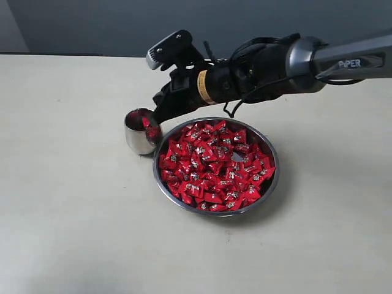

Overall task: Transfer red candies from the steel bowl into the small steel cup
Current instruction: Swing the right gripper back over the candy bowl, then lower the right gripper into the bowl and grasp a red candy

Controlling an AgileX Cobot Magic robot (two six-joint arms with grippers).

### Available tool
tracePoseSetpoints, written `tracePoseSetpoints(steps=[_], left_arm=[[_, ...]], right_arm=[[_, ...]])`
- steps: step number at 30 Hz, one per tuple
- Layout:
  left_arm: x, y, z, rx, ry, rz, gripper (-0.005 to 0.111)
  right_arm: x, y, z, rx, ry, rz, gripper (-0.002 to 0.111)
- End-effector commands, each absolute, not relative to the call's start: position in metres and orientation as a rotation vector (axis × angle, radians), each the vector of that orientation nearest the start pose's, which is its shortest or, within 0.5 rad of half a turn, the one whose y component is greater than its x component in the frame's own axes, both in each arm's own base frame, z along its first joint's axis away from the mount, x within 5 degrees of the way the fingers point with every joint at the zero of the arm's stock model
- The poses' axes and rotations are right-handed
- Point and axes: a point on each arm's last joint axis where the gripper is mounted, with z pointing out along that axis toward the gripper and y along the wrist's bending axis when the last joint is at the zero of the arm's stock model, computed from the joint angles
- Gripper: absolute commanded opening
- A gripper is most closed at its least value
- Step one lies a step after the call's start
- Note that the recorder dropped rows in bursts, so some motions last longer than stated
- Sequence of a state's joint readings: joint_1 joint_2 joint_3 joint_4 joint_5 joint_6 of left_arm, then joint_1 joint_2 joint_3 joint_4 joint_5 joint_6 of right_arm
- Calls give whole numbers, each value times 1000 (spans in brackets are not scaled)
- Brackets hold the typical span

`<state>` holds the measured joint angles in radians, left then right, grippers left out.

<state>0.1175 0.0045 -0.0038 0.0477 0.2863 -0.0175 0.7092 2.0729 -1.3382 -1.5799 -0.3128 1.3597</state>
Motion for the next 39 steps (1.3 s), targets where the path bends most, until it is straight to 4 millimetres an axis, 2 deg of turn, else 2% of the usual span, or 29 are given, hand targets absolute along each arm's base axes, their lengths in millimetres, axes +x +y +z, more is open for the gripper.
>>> tracePoseSetpoints(steps=[1,6,10,16,22,27,30,39], left_arm=[[54,8,187,-92,1767,114,0],[54,8,187,-92,1767,114,0],[54,8,187,-92,1767,114,0],[54,8,187,-92,1767,114,0],[54,8,187,-92,1767,114,0],[54,8,187,-92,1767,114,0],[54,8,187,-92,1767,114,0],[54,8,187,-92,1767,114,0]], right_arm=[[328,270,175,-1025,2009,614,0],[314,226,181,-952,2003,659,0],[296,194,178,-884,2009,609,0],[263,168,162,-918,2037,533,0],[249,161,150,-970,2063,525,0],[247,163,150,-977,2042,559,0],[244,169,151,-1056,1968,608,0],[246,172,129,-1076,2003,607,0]])
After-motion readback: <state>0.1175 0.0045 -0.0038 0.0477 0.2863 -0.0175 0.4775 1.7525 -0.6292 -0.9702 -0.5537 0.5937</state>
